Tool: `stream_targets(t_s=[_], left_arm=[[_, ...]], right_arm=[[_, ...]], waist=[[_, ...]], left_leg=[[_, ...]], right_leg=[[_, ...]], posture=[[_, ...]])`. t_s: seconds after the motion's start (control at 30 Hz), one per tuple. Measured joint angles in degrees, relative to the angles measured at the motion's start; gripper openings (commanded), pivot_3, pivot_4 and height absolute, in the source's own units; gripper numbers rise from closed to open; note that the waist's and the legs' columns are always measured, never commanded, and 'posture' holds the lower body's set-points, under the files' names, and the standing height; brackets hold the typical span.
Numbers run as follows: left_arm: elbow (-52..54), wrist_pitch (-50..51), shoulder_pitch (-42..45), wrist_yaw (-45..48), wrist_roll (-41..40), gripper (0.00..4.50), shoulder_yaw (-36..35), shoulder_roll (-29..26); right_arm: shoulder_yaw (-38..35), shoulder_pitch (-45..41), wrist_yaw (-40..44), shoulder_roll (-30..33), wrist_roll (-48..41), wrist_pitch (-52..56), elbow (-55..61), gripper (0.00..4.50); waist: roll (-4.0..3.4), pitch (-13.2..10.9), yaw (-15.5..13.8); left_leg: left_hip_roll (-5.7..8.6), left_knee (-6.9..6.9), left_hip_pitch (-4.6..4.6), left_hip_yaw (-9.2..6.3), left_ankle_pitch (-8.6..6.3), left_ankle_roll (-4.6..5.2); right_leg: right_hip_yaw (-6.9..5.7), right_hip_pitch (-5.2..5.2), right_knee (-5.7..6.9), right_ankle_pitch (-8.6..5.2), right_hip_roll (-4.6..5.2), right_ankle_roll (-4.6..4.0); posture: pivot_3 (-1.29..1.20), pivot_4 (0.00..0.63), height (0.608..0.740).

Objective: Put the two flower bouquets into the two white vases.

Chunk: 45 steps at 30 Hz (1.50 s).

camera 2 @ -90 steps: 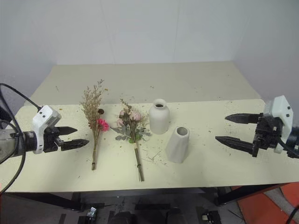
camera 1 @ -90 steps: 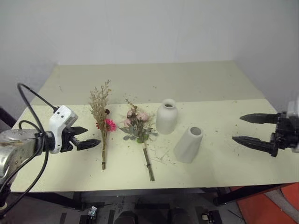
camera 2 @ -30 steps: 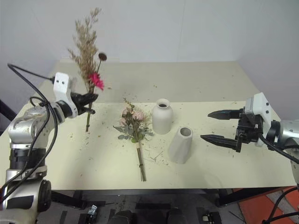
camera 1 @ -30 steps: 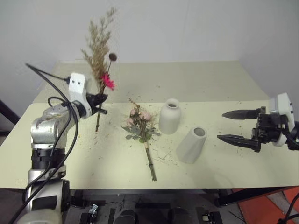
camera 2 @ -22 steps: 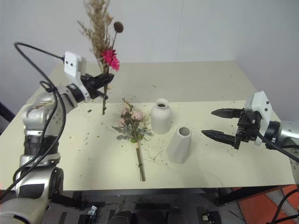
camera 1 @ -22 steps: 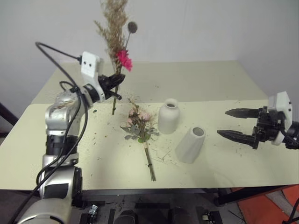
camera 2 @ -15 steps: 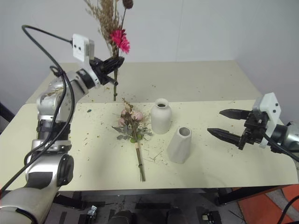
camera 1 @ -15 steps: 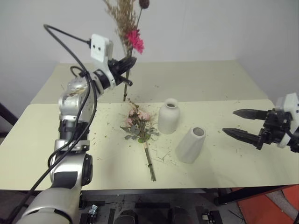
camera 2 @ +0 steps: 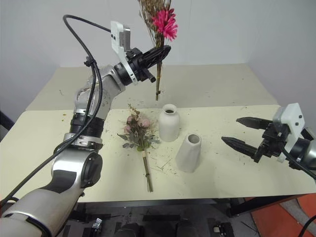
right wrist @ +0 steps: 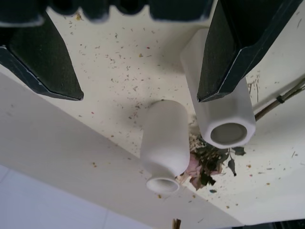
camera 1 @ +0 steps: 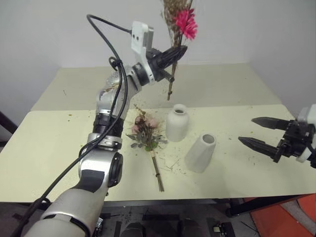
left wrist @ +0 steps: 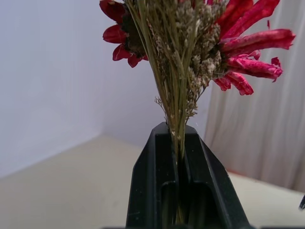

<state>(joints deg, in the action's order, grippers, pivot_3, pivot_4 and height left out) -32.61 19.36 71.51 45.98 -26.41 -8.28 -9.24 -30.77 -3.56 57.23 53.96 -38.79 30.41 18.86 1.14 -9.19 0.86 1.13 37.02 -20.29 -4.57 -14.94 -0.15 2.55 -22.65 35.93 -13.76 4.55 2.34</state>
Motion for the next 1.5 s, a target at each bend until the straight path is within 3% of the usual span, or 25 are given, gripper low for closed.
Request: stream_targets(t_s=[0.4, 1.5], left_arm=[[-5.05, -6.76, -0.22, 2.55, -0.47, 0.02, 0.3, 5.44], [-16.47, -18.3, -4.43, 5.47, 6.58, 0.02, 2.16, 8.24]], right_arm=[[-1.88, 1.84, -1.22, -0.02, -1.02, 0.3, 2.0, 4.5], [-6.41, 7.87, -3.94, -1.58, -3.12, 0.79, 7.7, 4.5]], waist=[[0.04, -0.02, -0.14], [0.08, -0.04, -0.17]], left_leg=[[0.01, 0.01, 0.03, 0.0, 0.0, 0.0], [0.0, 0.03, 0.05, -0.01, -0.01, 0.02]], right_leg=[[-0.01, 0.07, -0.05, -0.01, -0.01, 0.03], [0.0, 0.14, -0.08, -0.02, -0.03, 0.06]], posture=[[0.0, 0.15, 0.74], [0.0, 0.15, 0.74]])
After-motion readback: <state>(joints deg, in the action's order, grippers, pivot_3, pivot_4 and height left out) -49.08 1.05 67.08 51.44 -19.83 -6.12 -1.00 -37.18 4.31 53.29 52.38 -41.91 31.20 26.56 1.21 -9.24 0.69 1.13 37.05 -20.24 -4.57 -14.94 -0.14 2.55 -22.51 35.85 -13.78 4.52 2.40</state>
